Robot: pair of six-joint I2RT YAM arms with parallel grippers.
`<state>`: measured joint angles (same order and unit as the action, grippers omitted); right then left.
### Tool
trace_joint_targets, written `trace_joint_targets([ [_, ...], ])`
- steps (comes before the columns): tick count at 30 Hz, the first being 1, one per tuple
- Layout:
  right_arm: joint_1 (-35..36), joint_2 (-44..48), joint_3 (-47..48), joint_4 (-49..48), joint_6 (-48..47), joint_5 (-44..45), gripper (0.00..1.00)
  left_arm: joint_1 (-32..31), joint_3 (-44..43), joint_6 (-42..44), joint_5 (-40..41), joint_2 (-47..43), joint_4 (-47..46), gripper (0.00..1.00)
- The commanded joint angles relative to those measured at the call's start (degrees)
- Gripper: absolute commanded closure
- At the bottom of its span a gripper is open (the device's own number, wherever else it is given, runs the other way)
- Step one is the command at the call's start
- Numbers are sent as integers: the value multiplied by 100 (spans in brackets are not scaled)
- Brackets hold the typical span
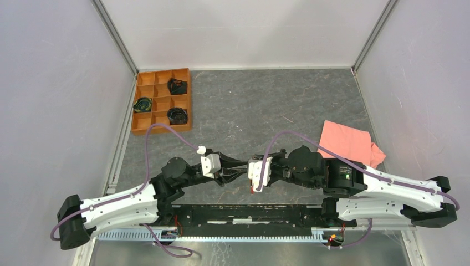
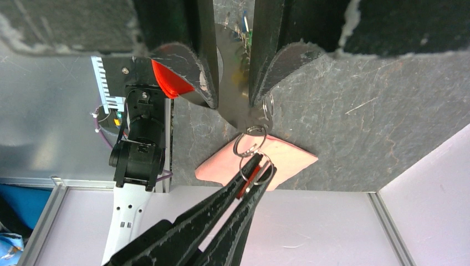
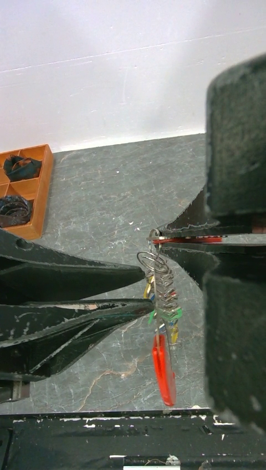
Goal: Remove the keys from the keyring
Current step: Remove the key from the keyring.
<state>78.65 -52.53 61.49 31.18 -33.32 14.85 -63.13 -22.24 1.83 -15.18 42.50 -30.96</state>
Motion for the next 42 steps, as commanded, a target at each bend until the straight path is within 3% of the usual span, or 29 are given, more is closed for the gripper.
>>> trace_joint_targets([
  [1,17,39,266,-279,-34,-25,99,-45,-361,272,107,-236,247,66],
  [26,97,67,258,-99,-65,-329,99,-47,-891,691,-18,-180,1074,62],
  [42,212,223,242,133,-106,-448,99,-48,-1791,1237,-670,63,2708,62],
])
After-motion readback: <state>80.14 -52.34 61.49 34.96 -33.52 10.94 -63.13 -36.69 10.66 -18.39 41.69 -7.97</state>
